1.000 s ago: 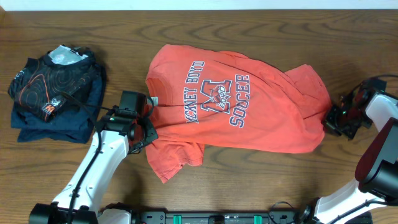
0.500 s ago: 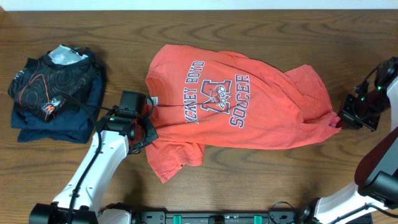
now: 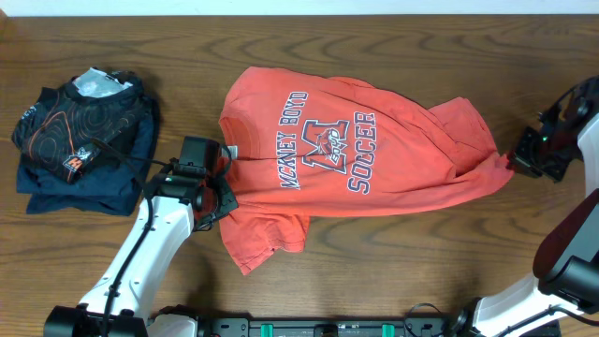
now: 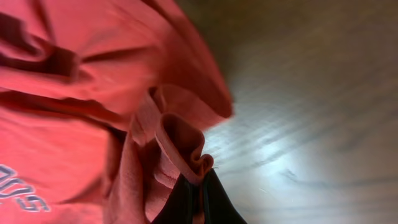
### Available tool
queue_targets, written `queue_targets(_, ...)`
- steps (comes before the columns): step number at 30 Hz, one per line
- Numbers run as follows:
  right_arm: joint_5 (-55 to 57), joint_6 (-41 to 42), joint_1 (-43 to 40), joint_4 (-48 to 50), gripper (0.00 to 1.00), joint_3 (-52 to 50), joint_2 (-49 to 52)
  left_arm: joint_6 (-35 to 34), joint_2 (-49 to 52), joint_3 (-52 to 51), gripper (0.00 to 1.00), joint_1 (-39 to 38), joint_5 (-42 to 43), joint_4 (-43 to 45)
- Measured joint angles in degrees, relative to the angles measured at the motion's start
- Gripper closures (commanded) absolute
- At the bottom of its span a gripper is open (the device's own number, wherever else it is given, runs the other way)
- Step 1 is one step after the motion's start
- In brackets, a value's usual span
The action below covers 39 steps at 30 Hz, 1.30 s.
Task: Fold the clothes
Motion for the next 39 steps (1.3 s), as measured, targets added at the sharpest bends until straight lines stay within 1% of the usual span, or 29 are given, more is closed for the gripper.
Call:
queue_targets(3,-1.8,0.3,2.4,-0.9,0.99,0.0,0.0,0.0,0.0,0.0,0.94,0.0,0.0,0.0)
queue_targets(8,-4.3,-1.7,7.3,-5.0,0.99,0.0,0.0,0.0,0.0,0.0,0.94,0.0,0.0,0.0)
queue_targets(11,-5.4,-2.5,7.6,-7.5,0.99,0.0,-0.1,0.2,0.0,0.0,0.94,0.0,0.0,0.2)
queue_targets(14,-5.8,-2.8,5.9,-11.2,0.99,0.8,-0.9,0.2,0.0,0.0,0.94,0.0,0.0,0.3)
queue_targets(18,-4.4,-3.1,0.6,-16.0,0.99,4.4,-3.5,0.2,-1.9,0.0,0.94,0.8,0.0,-0.3)
queue_targets(23,-0.4,-3.4,-5.4,-22.6,0.99,7.3,-7.8,0.4,-9.9,0.0,0.94,1.3,0.4,-5.5)
queue_targets(25,1.2,-3.6,-5.8,-25.0,0.99,7.3,-8.4,0.9,-13.8,0.0,0.94,1.4,1.4,-7.3)
queue_targets(27,2.0,-3.9,-5.8,-26.4,0.99,7.3,-8.4,1.6,-18.1,0.0,0.94,1.4,2.2,-7.2)
queue_targets(29,2.5,-4.1,-5.7,-26.3,0.99,7.3,-8.4,1.8,-21.8,0.0,0.94,1.4,2.7,-4.0)
queue_targets(33,2.5,-4.0,-4.6,-19.3,0.99,7.3,-8.2,2.1,-25.4,0.3,0.94,1.4,3.1,10.9)
queue_targets(36,2.0,-3.0,-2.7,-13.4,0.99,7.3,-7.4,2.3,-23.2,0.6,0.94,1.4,3.1,21.1)
queue_targets(37,1.8,-2.2,-1.8,-10.3,0.99,7.3,-6.7,2.5,-20.6,0.8,0.94,1.4,3.0,24.5)
queue_targets(39,1.6,-1.2,-0.8,-7.1,0.99,7.4,-5.2,2.6,-17.0,0.9,0.94,1.4,3.0,27.4)
